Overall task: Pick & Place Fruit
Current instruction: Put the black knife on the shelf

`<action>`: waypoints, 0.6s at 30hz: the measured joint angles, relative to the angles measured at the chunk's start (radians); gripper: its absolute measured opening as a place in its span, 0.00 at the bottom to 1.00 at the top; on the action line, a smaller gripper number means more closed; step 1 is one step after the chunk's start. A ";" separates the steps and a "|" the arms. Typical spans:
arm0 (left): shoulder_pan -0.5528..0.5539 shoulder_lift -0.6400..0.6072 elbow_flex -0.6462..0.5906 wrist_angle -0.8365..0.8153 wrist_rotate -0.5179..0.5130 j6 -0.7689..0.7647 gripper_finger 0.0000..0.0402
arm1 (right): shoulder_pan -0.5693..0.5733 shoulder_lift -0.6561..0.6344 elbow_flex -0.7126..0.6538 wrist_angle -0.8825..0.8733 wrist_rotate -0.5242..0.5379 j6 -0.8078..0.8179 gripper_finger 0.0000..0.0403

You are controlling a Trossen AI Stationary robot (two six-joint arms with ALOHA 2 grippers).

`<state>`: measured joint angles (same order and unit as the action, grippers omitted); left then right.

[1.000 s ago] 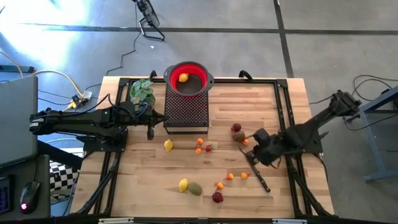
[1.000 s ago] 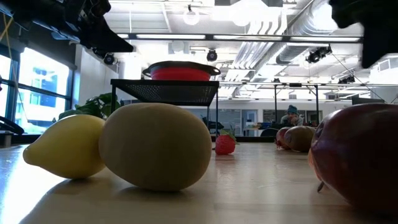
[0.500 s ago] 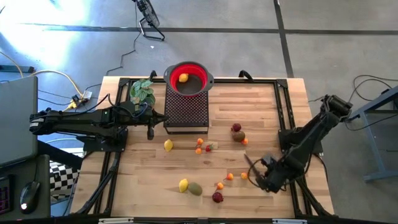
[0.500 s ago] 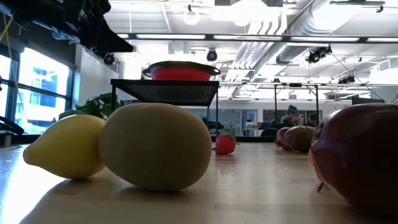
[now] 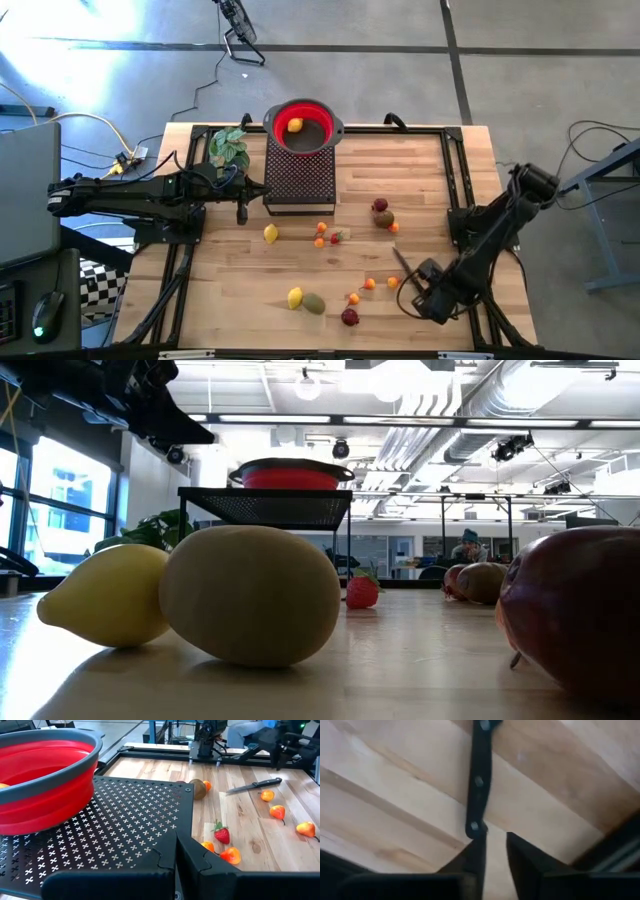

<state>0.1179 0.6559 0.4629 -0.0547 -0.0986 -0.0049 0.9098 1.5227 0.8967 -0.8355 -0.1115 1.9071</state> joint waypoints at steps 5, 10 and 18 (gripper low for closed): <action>0.000 0.000 0.000 -0.002 0.005 0.000 0.00 | 0.016 0.038 0.000 0.007 0.035 0.000 0.39; 0.000 0.000 0.000 -0.032 0.004 0.000 0.00 | 0.038 0.079 0.000 0.037 0.086 0.008 0.49; 0.000 0.001 0.000 -0.117 0.002 -0.001 0.00 | 0.040 0.134 0.000 0.110 0.081 0.010 0.48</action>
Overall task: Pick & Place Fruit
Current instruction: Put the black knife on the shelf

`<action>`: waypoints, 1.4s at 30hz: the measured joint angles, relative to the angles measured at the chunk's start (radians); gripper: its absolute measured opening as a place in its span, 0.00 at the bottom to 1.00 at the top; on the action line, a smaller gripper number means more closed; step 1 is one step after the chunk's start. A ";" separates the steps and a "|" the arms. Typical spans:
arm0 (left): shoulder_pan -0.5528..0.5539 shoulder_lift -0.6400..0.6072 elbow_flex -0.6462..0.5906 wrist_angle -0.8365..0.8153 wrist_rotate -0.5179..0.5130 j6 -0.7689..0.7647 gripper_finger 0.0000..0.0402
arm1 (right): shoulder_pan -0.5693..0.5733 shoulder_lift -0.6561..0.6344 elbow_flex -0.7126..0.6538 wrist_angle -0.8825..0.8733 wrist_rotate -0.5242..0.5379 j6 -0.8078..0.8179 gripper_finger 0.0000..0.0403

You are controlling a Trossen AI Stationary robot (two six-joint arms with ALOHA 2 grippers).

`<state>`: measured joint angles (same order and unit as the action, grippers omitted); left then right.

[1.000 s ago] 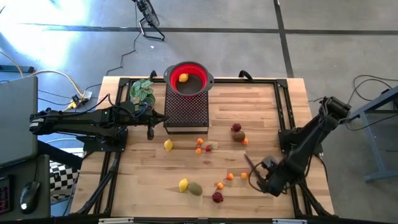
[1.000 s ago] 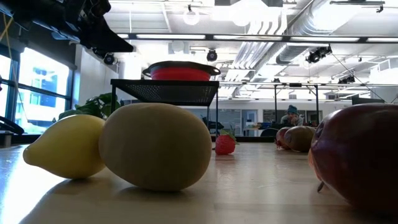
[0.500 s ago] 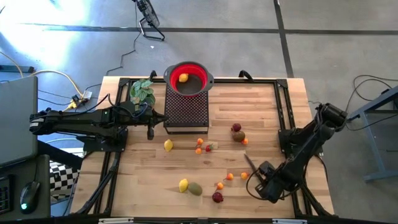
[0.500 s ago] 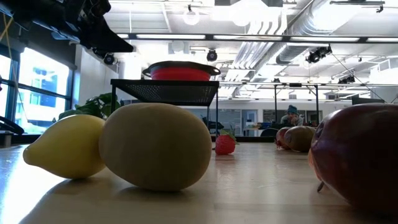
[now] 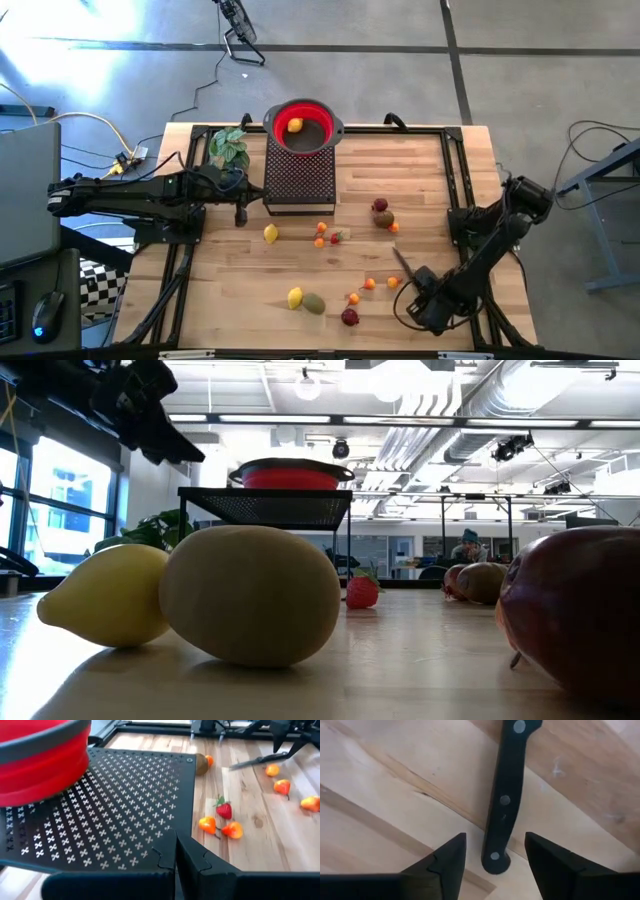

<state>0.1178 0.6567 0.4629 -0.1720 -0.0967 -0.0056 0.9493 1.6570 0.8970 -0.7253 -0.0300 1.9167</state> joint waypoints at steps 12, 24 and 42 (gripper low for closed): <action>0.000 0.000 0.000 -0.011 -0.001 -0.034 0.00 | 0.000 0.050 0.004 0.009 -0.006 0.001 0.28; 0.000 -0.001 0.000 -0.010 -0.003 -0.063 0.00 | 0.017 0.052 0.002 0.006 0.028 0.006 0.13; 0.000 -0.031 0.000 -0.010 0.000 -0.082 0.00 | -0.002 -0.189 -0.003 -0.116 0.338 0.028 0.13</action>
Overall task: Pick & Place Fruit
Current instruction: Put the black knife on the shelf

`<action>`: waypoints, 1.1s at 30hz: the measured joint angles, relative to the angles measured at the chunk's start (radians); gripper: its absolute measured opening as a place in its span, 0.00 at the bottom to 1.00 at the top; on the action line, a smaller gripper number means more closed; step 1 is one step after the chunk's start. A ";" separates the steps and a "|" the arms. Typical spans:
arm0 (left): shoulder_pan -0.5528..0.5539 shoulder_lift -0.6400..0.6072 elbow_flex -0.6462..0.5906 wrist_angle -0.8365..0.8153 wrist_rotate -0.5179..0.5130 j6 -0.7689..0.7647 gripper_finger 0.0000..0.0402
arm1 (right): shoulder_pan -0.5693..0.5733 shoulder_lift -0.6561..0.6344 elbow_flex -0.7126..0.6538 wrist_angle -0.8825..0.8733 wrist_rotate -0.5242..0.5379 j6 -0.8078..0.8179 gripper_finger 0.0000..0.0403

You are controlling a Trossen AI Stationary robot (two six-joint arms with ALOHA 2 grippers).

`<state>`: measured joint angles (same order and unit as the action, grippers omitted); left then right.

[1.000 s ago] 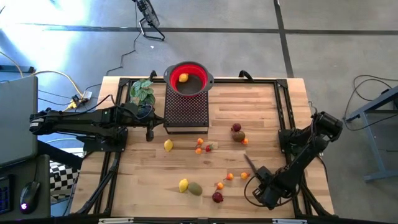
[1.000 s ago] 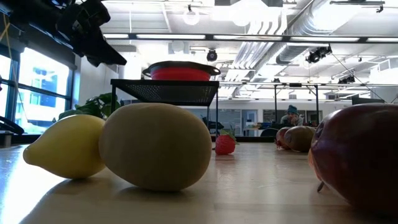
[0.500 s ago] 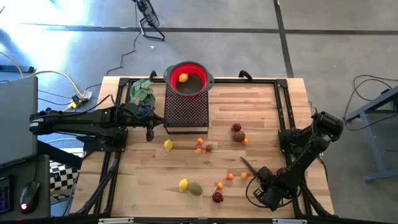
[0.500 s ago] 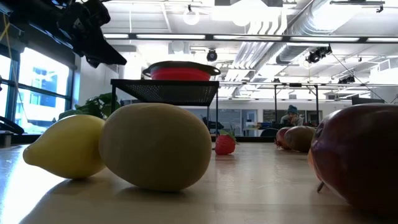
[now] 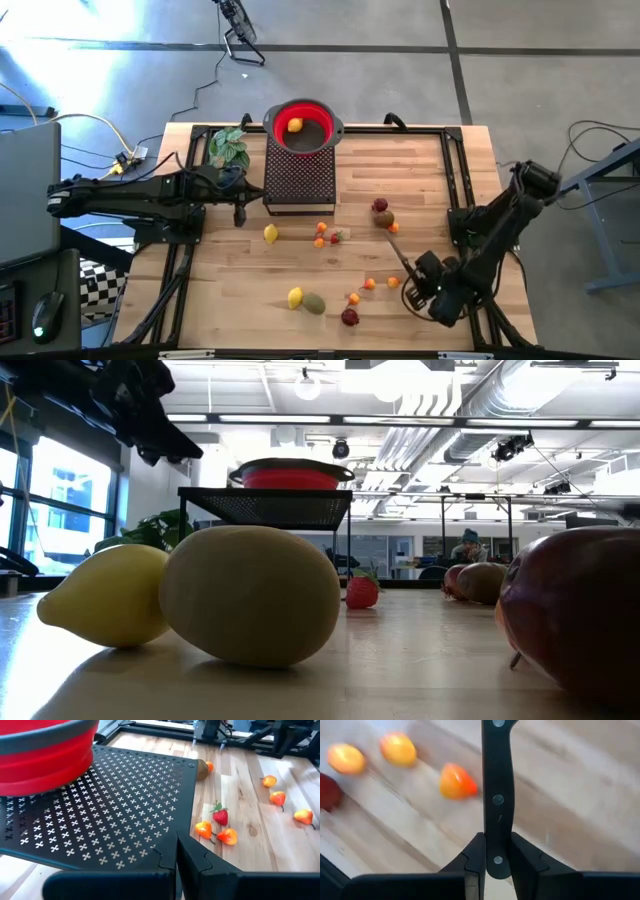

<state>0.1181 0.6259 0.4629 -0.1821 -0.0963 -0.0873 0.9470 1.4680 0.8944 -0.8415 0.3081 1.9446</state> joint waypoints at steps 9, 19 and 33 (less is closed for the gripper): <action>0.000 -0.068 0.000 0.000 0.000 0.000 0.00 | -0.121 -0.113 0.001 0.019 0.084 -0.253 0.13; 0.000 -0.095 0.000 -0.001 0.012 -0.083 0.00 | -0.352 -0.144 0.135 0.030 0.136 -0.747 0.13; 0.000 -0.095 0.000 -0.008 0.064 -0.186 0.00 | -0.743 -0.090 0.384 0.032 -0.016 -1.415 0.13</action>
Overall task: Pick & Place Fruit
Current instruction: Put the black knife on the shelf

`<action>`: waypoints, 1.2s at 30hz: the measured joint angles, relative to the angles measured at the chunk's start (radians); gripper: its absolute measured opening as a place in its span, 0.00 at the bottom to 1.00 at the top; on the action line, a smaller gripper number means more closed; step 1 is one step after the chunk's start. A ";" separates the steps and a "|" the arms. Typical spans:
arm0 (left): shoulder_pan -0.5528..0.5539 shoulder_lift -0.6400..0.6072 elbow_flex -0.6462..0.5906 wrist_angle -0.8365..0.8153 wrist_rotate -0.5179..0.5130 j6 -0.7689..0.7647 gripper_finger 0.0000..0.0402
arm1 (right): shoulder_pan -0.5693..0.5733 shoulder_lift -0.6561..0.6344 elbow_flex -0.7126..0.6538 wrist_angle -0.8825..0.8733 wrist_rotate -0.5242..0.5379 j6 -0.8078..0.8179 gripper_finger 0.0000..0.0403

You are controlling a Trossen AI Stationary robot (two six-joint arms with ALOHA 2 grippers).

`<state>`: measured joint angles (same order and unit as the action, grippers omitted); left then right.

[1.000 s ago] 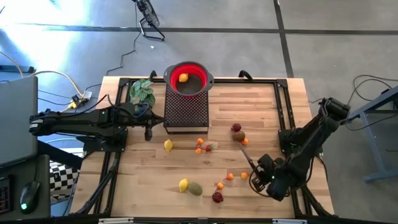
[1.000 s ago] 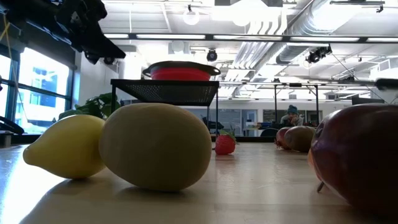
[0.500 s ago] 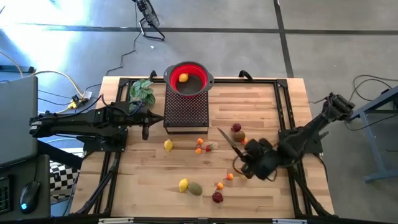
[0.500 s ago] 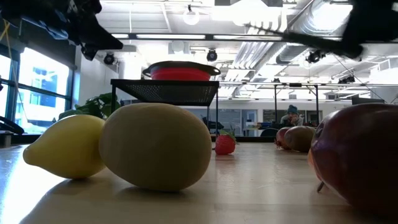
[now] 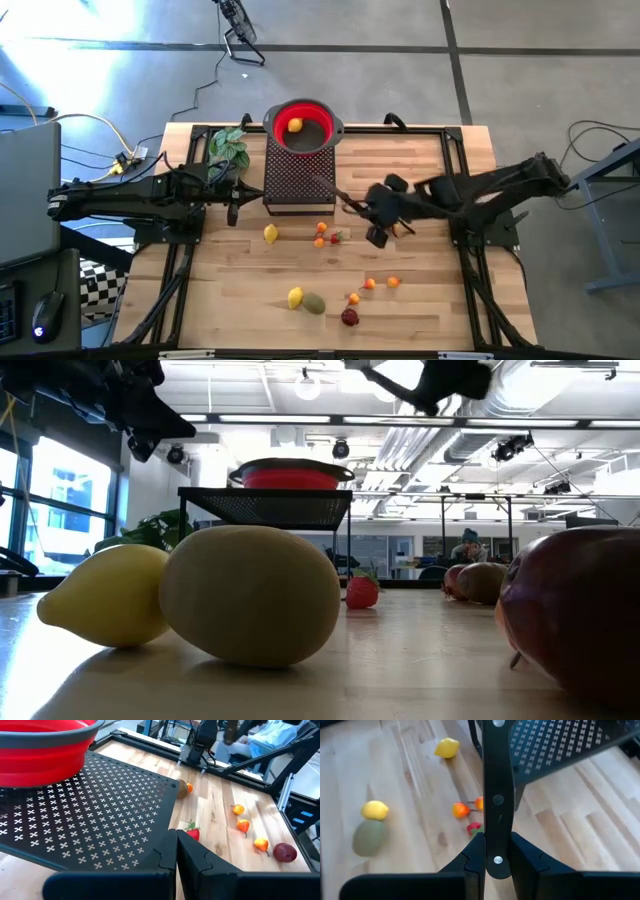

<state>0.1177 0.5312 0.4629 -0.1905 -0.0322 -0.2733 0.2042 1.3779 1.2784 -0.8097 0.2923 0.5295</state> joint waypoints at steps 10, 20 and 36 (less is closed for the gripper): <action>0.000 -0.029 0.000 0.000 0.051 0.006 0.00 | -0.186 0.176 0.114 -0.004 -0.092 -0.298 0.13; 0.000 -0.068 0.000 -0.005 0.075 0.006 0.00 | -0.278 0.352 0.292 -0.032 -0.090 -0.537 0.13; 0.000 -0.085 0.000 -0.053 0.075 0.006 0.00 | -0.352 0.498 0.402 -0.049 -0.085 -0.756 0.13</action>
<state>0.1177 0.4461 0.4629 -0.2440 0.0425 -0.2672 -0.1473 1.8759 1.6802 -0.8584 0.2077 -0.2270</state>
